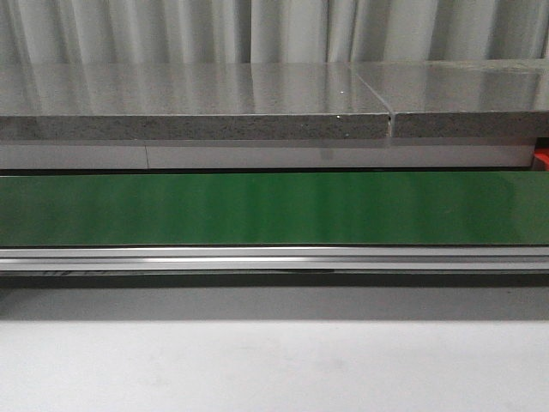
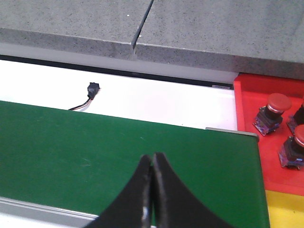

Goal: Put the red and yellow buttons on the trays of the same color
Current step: 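Move the left gripper down to a red push button, then grasp the red button and set it on the belt, open left gripper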

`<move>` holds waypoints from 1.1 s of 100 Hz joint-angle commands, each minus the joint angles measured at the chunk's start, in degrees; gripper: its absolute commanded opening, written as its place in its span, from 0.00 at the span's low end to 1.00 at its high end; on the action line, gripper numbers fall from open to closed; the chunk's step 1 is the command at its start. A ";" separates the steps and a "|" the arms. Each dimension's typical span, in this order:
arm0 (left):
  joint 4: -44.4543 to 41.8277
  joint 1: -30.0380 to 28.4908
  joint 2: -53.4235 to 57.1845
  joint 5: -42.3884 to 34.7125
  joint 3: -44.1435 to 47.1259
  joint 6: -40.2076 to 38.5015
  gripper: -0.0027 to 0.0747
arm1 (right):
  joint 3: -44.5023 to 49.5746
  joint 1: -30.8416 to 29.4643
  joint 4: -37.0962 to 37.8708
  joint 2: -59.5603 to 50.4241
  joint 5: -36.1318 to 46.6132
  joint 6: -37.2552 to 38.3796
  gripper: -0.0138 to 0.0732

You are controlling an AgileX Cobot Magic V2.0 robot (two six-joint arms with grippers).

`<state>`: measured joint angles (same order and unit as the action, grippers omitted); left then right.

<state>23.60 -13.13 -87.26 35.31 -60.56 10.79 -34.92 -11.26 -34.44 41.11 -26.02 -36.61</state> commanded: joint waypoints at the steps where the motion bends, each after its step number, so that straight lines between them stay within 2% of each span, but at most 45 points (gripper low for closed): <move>1: 1.31 0.44 2.33 -3.57 -0.64 0.60 0.01 | -1.81 0.00 -0.89 -0.33 3.57 -0.40 0.02; 24: 1.43 0.44 0.67 -3.18 -0.31 0.84 0.01 | -1.81 0.00 -0.89 -0.33 3.57 -0.40 0.02; 31: 1.52 0.44 0.30 -2.59 -0.31 0.84 0.06 | -1.81 0.00 -0.89 -0.33 3.51 -0.40 0.02; 36: 1.52 0.44 0.23 -2.10 -0.31 0.84 0.13 | -1.81 0.00 -0.89 -0.33 3.51 -0.40 0.02; 43: 1.52 0.44 0.23 -1.99 -0.31 0.84 0.27 | -1.81 0.00 -0.89 -0.33 3.51 -0.40 0.02; 55: 1.52 0.44 0.23 -1.90 -0.41 0.84 0.61 | -1.81 0.00 -0.89 -0.33 3.56 -0.40 0.02; 60: 1.52 0.44 0.23 -1.90 -0.57 0.84 0.72 | -1.81 0.00 -0.89 -0.33 3.56 -0.40 0.02; 67: 1.64 0.51 0.23 -1.49 -1.11 0.84 0.82 | -1.81 0.00 -0.89 -0.33 3.56 -0.40 0.02; 110: 6.44 0.51 1.08 4.05 -10.92 3.88 0.84 | -1.81 0.00 -0.89 -0.33 3.51 -0.40 0.02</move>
<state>27.92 -12.85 -88.80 40.49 -67.54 14.30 -34.92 -11.26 -34.44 41.11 -26.02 -36.61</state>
